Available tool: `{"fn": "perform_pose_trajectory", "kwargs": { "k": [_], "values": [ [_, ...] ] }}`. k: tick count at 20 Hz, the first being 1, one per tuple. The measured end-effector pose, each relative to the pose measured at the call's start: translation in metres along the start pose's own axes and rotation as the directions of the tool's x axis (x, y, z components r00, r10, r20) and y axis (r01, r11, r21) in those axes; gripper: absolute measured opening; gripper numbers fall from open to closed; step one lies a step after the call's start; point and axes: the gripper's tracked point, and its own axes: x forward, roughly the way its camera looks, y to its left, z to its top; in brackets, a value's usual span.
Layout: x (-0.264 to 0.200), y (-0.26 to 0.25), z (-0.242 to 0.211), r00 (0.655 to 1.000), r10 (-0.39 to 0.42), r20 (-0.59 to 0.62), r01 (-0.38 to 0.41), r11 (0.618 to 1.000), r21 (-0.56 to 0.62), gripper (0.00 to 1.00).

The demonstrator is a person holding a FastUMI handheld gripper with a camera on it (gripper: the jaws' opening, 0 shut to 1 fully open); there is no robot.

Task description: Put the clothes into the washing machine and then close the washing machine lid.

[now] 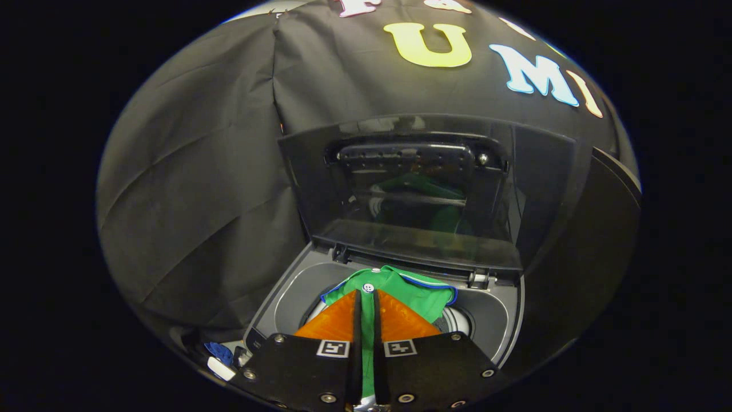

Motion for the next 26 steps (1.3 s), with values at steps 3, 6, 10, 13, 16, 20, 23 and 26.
{"fn": "perform_pose_trajectory", "kwargs": {
  "k": [3, 6, 10, 13, 16, 20, 23, 26],
  "values": [
    [0.004, -0.005, -0.015, 0.999, -0.016, -0.035, 0.016, 1.000, -0.013, 0.12],
    [0.010, -0.008, -0.028, 0.998, -0.021, -0.053, 0.020, 1.000, -0.009, 0.16],
    [0.007, -0.006, -0.035, 0.999, -0.017, -0.050, 0.015, 0.999, -0.046, 0.65],
    [0.005, -0.008, -0.043, 0.998, -0.029, -0.059, 0.025, 0.998, -0.063, 0.97],
    [0.004, -0.006, -0.044, 0.999, -0.027, -0.048, 0.024, 0.998, -0.052, 0.96],
    [-0.004, -0.002, -0.027, 0.999, -0.024, 0.027, 0.025, 0.998, -0.055, 0.96],
    [-0.014, 0.002, -0.002, 0.992, -0.021, 0.121, 0.030, 0.997, -0.069, 0.96],
    [-0.028, 0.006, 0.032, 0.971, -0.017, 0.239, 0.037, 0.996, -0.079, 0.96]
  ]
}}
